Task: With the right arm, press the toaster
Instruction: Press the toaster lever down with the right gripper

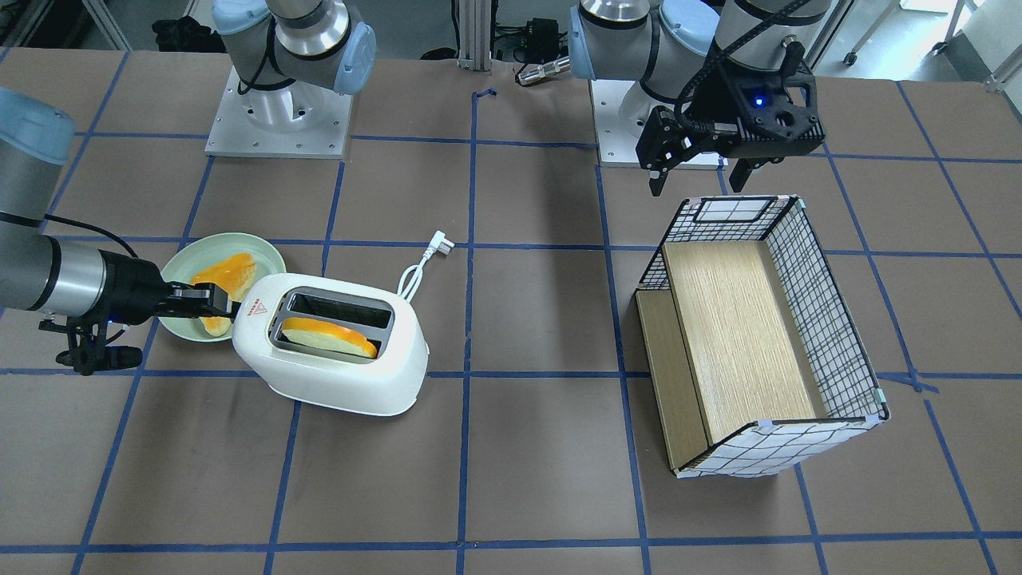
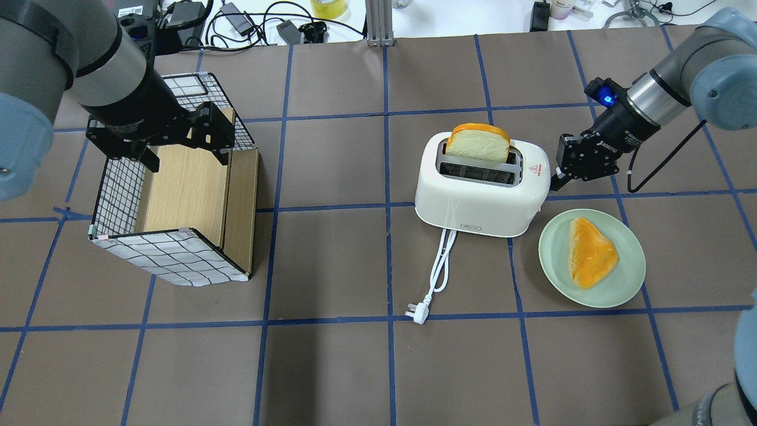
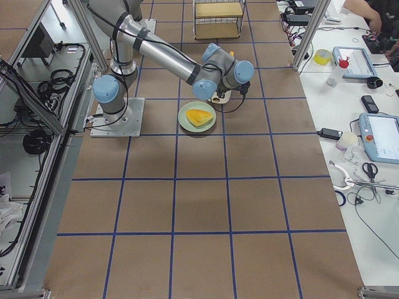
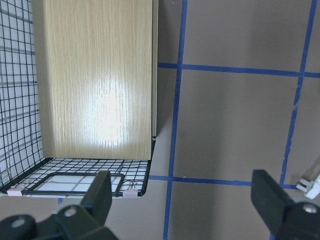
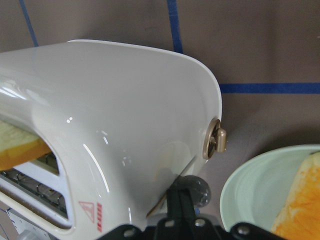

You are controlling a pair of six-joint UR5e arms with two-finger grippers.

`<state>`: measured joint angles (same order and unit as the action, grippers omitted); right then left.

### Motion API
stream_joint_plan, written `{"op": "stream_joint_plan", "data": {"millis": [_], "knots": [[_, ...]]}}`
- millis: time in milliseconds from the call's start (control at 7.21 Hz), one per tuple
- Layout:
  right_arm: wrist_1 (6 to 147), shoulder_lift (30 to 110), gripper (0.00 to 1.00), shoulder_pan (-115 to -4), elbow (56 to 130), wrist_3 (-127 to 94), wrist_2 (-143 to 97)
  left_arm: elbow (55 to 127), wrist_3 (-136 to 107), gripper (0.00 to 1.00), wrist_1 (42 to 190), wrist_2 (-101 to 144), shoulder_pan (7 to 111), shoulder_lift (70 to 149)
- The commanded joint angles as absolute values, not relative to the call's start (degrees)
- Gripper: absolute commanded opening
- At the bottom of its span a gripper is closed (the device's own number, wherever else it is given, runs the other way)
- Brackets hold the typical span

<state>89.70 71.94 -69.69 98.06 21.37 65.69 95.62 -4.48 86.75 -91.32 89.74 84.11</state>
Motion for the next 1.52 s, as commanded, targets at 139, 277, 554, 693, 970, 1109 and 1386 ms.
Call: {"op": "stream_joint_plan", "data": {"millis": [139,277,554,693,970,1109,1386], "knots": [[91.1,70.8,0.00,-69.7,97.9,21.0,65.9,95.6,-4.5,1.00,86.7,-91.3,89.7,84.1],[91.7,70.5,0.00,-69.6,97.9,20.9,65.9,95.5,-4.5,1.00,86.7,-91.3,89.7,84.1],[92.5,69.7,0.00,-69.7,98.0,20.7,65.9,95.6,-4.5,1.00,86.7,-91.3,89.7,84.1],[93.0,69.5,0.00,-69.7,98.0,20.7,65.9,95.5,-4.5,1.00,86.7,-91.3,89.7,84.1],[92.9,70.1,0.00,-69.6,97.9,18.8,66.1,95.5,-4.5,1.00,86.7,-91.3,89.7,84.1],[92.1,71.7,0.00,-69.8,97.0,14.9,67.7,95.5,-4.5,1.00,86.7,-91.3,89.7,84.1],[91.6,77.2,0.02,-70.0,96.2,11.1,69.2,95.6,-4.5,1.00,86.7,-91.3,89.7,84.1]]}}
